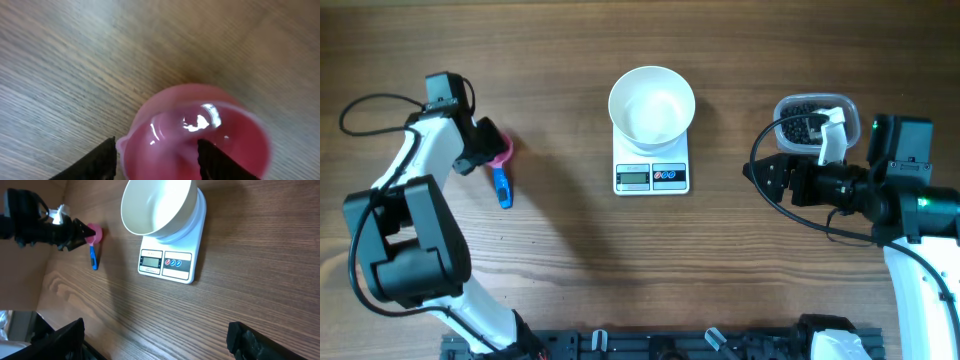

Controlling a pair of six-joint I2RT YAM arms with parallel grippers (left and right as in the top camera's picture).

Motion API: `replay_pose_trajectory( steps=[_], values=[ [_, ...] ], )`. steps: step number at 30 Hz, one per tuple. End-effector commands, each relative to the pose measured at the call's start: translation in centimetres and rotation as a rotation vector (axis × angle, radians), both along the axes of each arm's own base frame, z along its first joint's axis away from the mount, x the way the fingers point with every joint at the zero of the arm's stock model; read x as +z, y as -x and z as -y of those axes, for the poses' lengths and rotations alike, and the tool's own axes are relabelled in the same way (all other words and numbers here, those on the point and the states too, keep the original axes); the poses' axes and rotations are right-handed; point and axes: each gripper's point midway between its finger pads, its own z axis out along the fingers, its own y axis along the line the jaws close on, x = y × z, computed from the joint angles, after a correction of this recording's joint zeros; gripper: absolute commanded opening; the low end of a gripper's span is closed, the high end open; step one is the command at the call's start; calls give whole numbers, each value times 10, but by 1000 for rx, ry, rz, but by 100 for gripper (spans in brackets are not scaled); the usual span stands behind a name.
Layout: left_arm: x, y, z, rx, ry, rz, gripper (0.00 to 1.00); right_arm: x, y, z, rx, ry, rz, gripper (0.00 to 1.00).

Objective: Scoop item into bowl and weigh 150g on scale
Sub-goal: 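Reach the left gripper to the pink scoop's blue handle and grasp it, then lift the pink scoop with the left gripper toward the right gripper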

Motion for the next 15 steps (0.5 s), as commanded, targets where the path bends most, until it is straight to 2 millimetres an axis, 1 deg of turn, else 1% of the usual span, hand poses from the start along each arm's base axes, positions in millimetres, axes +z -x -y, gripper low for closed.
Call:
replay_pose_trajectory(
  steps=[1, 4, 6, 9, 10, 13, 15],
  values=[
    [-14, 7, -4, 26, -3, -30, 42, 5, -4, 1, -4, 7, 12, 93],
    [-13, 4, -4, 29, -4, -14, 30, 5, -4, 1, -4, 7, 12, 93],
    [-13, 2, -5, 29, -7, -6, 27, 5, -4, 1, -5, 8, 12, 94],
    [-14, 0, -5, 29, -8, 2, 11, 5, -4, 1, -5, 7, 13, 93],
    [-14, -1, -5, 28, -6, 3, 4, 5, -4, 1, -5, 8, 15, 94],
    [-9, -4, 3, 16, 38, 25, 4, 6, -6, 1, -4, 8, 23, 93],
    [6, -7, 4, 36, 45, 58, 4, 8, -8, 1, -6, 8, 38, 89]
  ],
)
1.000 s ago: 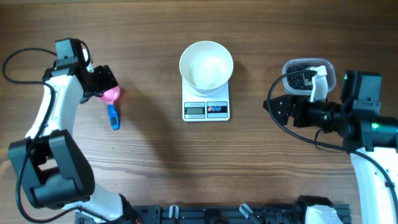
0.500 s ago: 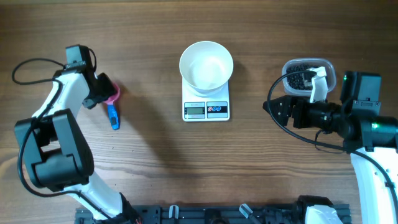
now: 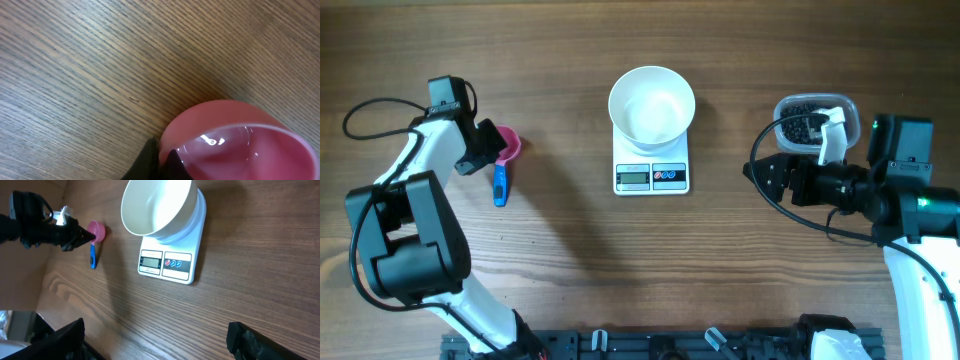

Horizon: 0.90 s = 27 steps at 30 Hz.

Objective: Scoop item into bowl and weigh 150g on scale
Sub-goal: 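Lift the pink scoop with the left gripper toward the right gripper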

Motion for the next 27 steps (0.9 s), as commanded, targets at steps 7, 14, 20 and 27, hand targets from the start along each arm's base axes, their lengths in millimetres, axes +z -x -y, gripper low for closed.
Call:
replay_pose_trajectory(
  steps=[7, 14, 20, 27],
  values=[
    [182, -6, 35, 270, 295, 464, 4, 36, -25, -27, 11, -85, 128, 86],
    [250, 47, 77, 785, 717, 496, 4, 75, -30, -81, 68, -236, 194, 83],
    [240, 67, 130, 953, 863, 308, 4, 91, -20, -121, 162, -302, 227, 83],
    [227, 93, 175, 1057, 917, 103, 4, 84, -13, -164, 261, -345, 186, 81]
  ],
)
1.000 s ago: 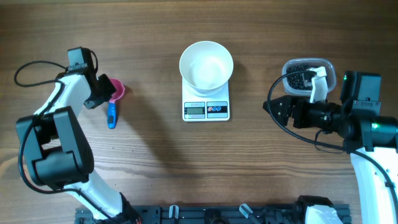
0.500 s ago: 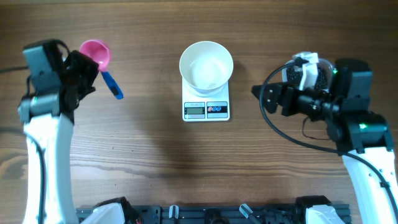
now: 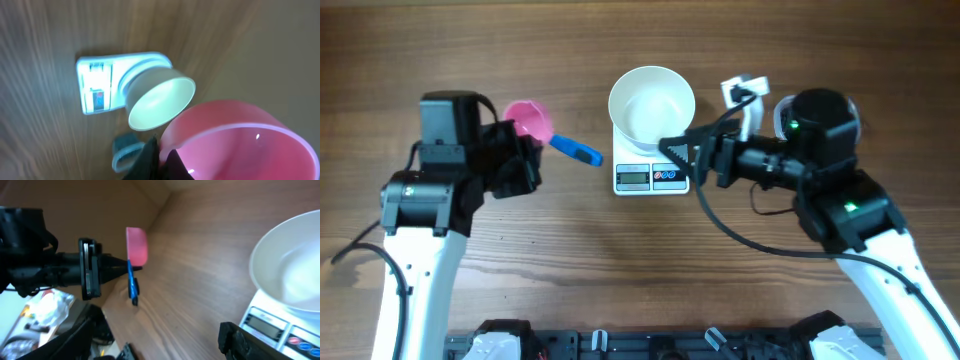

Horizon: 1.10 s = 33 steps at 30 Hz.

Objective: Scoop item into bowl and weigh 150g on scale
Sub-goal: 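Lift the pink scoop with the left gripper toward the right gripper, then grasp the scoop's blue handle with the right gripper from the left gripper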

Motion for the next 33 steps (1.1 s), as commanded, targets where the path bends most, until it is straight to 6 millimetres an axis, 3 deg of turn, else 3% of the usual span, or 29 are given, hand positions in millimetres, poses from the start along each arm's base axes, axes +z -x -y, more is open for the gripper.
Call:
replay_pose_trajectory(
  steps=[1, 4, 7, 10, 14, 22, 27, 33],
  values=[
    [2, 7, 20, 57, 112, -55, 4, 1, -1, -20, 32, -32, -37, 80],
    [2, 9, 25, 61, 126, -68, 4, -1, -2, -37, 58, -49, -42, 78],
    [-8, 23, 23, 107, 141, -159, 4, -12, -4, -57, 56, -44, -71, 76],
    [-16, 37, 21, 111, 129, -225, 4, -23, -3, -79, 61, -45, -101, 71],
    [-17, 41, 24, 103, 138, -243, 4, -34, -1, -100, 70, -48, -132, 61],
    [-17, 40, 24, 119, 148, -245, 4, -42, 3, -110, 31, -55, -203, 36],
    [-16, 39, 24, 139, 161, -249, 4, -39, 5, -113, 30, -74, -223, 30],
    [-15, 36, 24, 144, 168, -239, 4, -39, 6, -114, 30, -80, -240, 29]
  ],
)
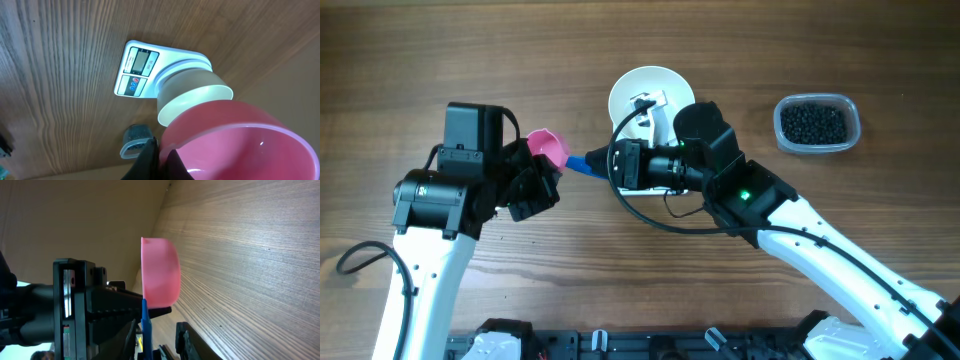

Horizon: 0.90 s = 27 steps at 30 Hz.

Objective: Scoop item into bowl and weigh 150g on scale
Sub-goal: 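Grasp the scoop's blue handle with the right gripper from the left gripper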

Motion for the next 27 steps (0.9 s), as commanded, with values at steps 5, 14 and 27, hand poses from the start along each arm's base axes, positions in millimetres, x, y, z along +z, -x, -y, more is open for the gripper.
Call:
replay_pose_trajectory(
  steps=[5, 14, 27],
  values=[
    [7, -8, 4, 63, 51, 17, 4, 5, -1, -4, -15, -18, -25, 29],
    [8, -8, 5, 60, 55, 19, 4, 6, -1, -4, -16, -20, -25, 29],
    [9, -6, 10, 43, 73, 15, 4, 6, -2, -4, -18, -25, -28, 29]
  ],
)
